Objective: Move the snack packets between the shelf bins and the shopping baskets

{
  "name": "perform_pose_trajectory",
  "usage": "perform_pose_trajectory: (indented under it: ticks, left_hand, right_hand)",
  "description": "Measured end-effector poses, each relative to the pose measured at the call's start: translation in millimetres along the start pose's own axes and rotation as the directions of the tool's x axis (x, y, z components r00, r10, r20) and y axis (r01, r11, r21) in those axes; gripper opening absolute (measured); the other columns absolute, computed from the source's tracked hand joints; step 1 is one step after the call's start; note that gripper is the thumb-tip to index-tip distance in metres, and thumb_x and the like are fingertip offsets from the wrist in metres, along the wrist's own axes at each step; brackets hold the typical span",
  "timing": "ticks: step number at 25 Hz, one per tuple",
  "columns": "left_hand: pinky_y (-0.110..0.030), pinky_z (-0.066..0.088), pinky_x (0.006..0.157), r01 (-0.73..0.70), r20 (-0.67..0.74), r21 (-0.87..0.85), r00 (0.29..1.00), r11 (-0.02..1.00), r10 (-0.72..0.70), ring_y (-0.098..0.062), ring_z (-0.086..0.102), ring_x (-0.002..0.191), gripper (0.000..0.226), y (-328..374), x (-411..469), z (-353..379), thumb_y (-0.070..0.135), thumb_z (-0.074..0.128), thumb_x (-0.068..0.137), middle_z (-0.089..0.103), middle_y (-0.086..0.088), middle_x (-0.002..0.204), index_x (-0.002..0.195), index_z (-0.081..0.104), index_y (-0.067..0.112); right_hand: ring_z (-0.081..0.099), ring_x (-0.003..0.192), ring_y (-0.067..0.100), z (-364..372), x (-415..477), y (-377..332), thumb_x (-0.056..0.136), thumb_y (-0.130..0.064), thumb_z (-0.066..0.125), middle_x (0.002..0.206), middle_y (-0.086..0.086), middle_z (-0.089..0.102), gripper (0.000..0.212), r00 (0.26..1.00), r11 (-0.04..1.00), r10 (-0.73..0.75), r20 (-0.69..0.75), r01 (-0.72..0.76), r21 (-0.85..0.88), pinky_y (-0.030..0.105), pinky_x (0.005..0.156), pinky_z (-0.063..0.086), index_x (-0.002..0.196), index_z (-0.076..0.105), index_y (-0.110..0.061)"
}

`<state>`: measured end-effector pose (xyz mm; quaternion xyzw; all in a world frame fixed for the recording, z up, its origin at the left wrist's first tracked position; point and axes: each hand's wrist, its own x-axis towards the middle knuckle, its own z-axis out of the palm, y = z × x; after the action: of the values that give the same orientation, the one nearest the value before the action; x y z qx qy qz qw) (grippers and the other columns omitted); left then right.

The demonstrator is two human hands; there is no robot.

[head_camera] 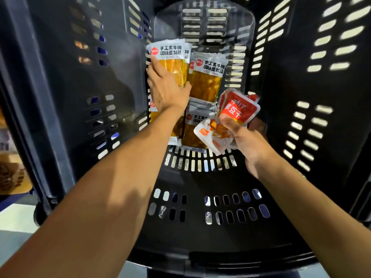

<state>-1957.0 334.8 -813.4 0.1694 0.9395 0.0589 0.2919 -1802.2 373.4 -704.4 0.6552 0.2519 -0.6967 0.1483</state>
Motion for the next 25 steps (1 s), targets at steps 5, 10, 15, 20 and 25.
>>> perform_pose_trajectory:
  ticks: [5,10,15,20,25]
  left_hand:
    - [-0.039,0.035,0.106,-0.116,0.007,-0.027,0.993,0.993,0.116,-0.027,0.038,0.132,0.102,-23.6,0.1,1.1,0.037,0.07,0.082,0.022,-0.01,0.151,0.151,0.0,0.008]
    - [-0.037,0.04,0.1,-0.104,-0.007,-0.058,0.995,0.993,0.104,-0.027,0.043,0.127,0.105,-31.8,-5.3,2.8,0.04,0.072,0.079,0.026,-0.01,0.148,0.151,0.001,0.012]
    - [-0.039,0.035,0.107,-0.088,-0.014,-0.102,0.996,0.991,0.087,-0.028,0.035,0.135,0.106,-29.3,-6.0,3.4,0.047,0.069,0.079,0.02,-0.012,0.153,0.151,0.003,0.008]
    - [-0.032,0.033,0.103,-0.133,-0.093,-0.232,0.989,0.964,0.114,-0.022,0.036,0.134,0.073,-31.4,-26.5,-18.3,0.037,0.058,0.088,0.026,-0.006,0.152,0.148,0.023,0.012]
    - [-0.028,0.035,0.101,-0.113,-0.015,-0.249,0.994,0.962,0.112,-0.012,0.047,0.123,0.049,-24.6,-80.1,-78.8,0.027,0.053,0.095,0.049,-0.002,0.14,0.141,0.041,0.016]
  right_hand:
    - [0.059,0.096,0.013,2.3,4.1,3.2,0.087,-0.037,0.06,0.1,-0.005,0.063,0.036,1.0,1.0,-0.023,0.003,0.023,-0.002,0.032,0.101,0.034,0.116,0.052,-0.017]
    - [0.056,0.081,0.003,6.4,-0.9,10.2,0.088,-0.033,0.059,0.096,-0.006,0.061,0.037,1.0,1.0,0.007,0.016,-0.007,-0.014,0.019,0.081,0.038,0.12,0.051,-0.015]
    - [0.055,0.073,-0.001,6.3,-1.0,14.9,0.088,-0.032,0.059,0.084,-0.011,0.06,0.016,1.0,0.999,0.001,-0.011,-0.002,-0.039,0.009,0.071,0.039,0.099,0.054,-0.021]
    - [0.056,0.074,0.0,9.6,-11.5,8.6,0.087,-0.024,0.062,0.084,-0.012,0.059,0.012,0.995,0.996,-0.09,-0.048,0.091,0.013,0.011,0.061,0.041,0.089,0.05,-0.026]
    - [0.057,0.076,0.001,6.7,-48.2,-0.1,0.086,-0.014,0.065,0.085,-0.011,0.059,0.021,0.969,0.973,-0.23,-0.086,0.232,0.013,0.011,0.059,0.044,0.084,0.049,-0.027]
